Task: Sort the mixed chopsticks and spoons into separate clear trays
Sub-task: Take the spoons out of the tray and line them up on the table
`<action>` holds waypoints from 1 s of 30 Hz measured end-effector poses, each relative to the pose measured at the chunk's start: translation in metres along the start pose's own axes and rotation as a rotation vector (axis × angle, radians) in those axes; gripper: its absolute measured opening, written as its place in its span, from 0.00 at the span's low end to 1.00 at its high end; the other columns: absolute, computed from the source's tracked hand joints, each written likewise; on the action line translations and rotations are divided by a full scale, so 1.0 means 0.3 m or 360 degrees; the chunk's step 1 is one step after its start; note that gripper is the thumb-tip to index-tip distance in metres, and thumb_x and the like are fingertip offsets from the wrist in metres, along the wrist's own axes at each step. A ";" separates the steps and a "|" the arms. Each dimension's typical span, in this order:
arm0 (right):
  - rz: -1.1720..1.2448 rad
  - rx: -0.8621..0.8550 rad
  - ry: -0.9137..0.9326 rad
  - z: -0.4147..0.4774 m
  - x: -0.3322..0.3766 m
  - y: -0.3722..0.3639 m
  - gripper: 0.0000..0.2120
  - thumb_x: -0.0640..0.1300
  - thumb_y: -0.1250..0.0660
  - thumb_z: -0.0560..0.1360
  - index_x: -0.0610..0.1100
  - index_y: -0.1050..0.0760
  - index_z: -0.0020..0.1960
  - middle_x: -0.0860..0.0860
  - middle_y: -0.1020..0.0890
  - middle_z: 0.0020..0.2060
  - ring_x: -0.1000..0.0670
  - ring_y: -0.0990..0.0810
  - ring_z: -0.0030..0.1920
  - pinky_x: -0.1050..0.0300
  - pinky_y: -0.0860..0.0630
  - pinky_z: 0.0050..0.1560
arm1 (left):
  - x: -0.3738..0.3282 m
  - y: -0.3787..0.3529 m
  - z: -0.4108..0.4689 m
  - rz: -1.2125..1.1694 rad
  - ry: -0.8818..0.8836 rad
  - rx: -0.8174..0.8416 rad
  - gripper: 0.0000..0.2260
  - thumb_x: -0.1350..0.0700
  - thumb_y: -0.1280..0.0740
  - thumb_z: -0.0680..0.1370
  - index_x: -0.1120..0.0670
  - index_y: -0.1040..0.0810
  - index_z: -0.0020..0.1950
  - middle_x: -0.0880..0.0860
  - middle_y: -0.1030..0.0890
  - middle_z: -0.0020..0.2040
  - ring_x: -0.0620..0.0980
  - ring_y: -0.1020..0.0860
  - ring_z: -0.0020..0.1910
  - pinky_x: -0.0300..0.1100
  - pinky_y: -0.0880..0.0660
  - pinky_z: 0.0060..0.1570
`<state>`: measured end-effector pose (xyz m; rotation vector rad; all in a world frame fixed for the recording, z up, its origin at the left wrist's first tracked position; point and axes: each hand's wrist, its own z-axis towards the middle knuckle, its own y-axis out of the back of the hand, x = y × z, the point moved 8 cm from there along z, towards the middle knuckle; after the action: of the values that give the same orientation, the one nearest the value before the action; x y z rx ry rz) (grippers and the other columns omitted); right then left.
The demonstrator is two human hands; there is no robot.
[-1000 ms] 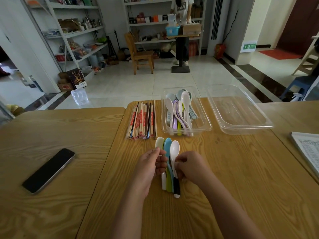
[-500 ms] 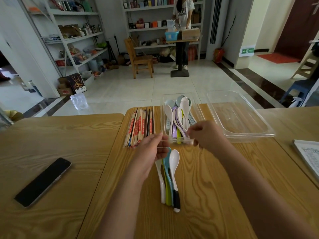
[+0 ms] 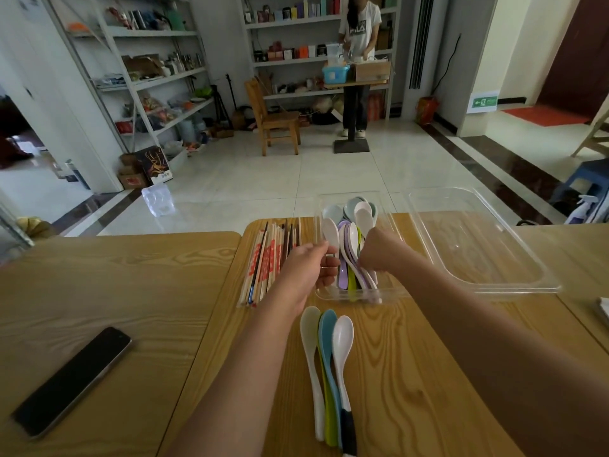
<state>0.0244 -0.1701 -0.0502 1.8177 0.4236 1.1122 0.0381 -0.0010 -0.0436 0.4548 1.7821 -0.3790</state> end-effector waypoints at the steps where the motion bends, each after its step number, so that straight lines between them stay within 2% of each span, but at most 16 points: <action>1: -0.0018 0.0016 -0.0001 0.007 0.003 -0.008 0.05 0.34 0.35 0.73 0.37 0.30 0.39 0.46 0.26 0.30 0.51 0.27 0.28 0.62 0.32 0.25 | 0.004 0.002 0.005 0.0010 0.0007 -0.0014 0.14 0.53 0.42 0.84 0.60 0.22 0.57 0.53 0.20 0.39 0.47 0.23 0.35 0.39 0.25 0.37; 3: -0.0035 0.0057 -0.0021 0.023 0.000 -0.024 0.07 0.34 0.36 0.73 0.38 0.31 0.38 0.45 0.26 0.30 0.49 0.26 0.28 0.61 0.31 0.26 | 0.010 0.003 0.012 0.0036 0.0017 -0.0021 0.13 0.53 0.41 0.84 0.60 0.22 0.57 0.53 0.20 0.39 0.47 0.24 0.35 0.39 0.26 0.37; 9: 0.0050 0.0119 -0.0095 0.059 -0.031 -0.037 0.13 0.38 0.26 0.72 0.39 0.30 0.36 0.45 0.23 0.28 0.50 0.25 0.26 0.60 0.29 0.26 | 0.014 0.017 0.027 0.0049 0.0000 -0.0001 0.14 0.52 0.42 0.84 0.59 0.21 0.56 0.53 0.20 0.40 0.47 0.23 0.36 0.39 0.24 0.38; 12: 0.0101 0.0207 -0.0132 0.053 -0.040 -0.034 0.11 0.38 0.27 0.73 0.36 0.26 0.36 0.45 0.24 0.24 0.50 0.27 0.21 0.62 0.32 0.24 | 0.014 0.019 0.028 0.0040 -0.0002 0.0005 0.14 0.52 0.42 0.84 0.59 0.21 0.56 0.53 0.20 0.40 0.47 0.23 0.37 0.41 0.24 0.39; 16: 0.0312 0.0289 -0.0205 0.050 -0.052 -0.030 0.06 0.36 0.29 0.71 0.33 0.23 0.43 0.44 0.24 0.26 0.50 0.29 0.22 0.61 0.33 0.25 | 0.015 0.019 0.016 0.0016 0.0003 0.0007 0.14 0.52 0.42 0.84 0.60 0.21 0.56 0.53 0.20 0.40 0.47 0.23 0.37 0.40 0.24 0.39; 22: 0.0660 0.0222 -0.0230 0.019 -0.055 0.005 0.07 0.33 0.29 0.72 0.30 0.23 0.48 0.44 0.25 0.26 0.51 0.29 0.23 0.61 0.30 0.25 | -0.006 0.016 -0.029 -0.0030 -0.0012 0.0019 0.13 0.53 0.42 0.84 0.60 0.21 0.55 0.53 0.20 0.39 0.47 0.23 0.36 0.40 0.25 0.37; 27: 0.0954 0.0169 -0.0177 -0.133 -0.048 0.091 0.09 0.38 0.26 0.73 0.31 0.21 0.46 0.44 0.25 0.27 0.50 0.30 0.25 0.59 0.29 0.29 | -0.015 0.015 -0.137 -0.0159 -0.0083 0.0004 0.12 0.54 0.41 0.84 0.59 0.21 0.54 0.54 0.20 0.39 0.48 0.23 0.36 0.41 0.25 0.38; 30: 0.1105 0.0069 -0.0113 -0.304 -0.087 0.135 0.13 0.41 0.27 0.75 0.29 0.20 0.45 0.44 0.24 0.28 0.50 0.30 0.25 0.59 0.30 0.28 | 0.021 0.038 -0.249 -0.0276 -0.0163 -0.0020 0.12 0.54 0.41 0.84 0.58 0.21 0.53 0.53 0.18 0.39 0.47 0.21 0.37 0.41 0.23 0.39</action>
<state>-0.0721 -0.1596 -0.0149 2.0976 -0.2595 1.4916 -0.0205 0.0455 -0.0312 0.2677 1.7280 -0.5033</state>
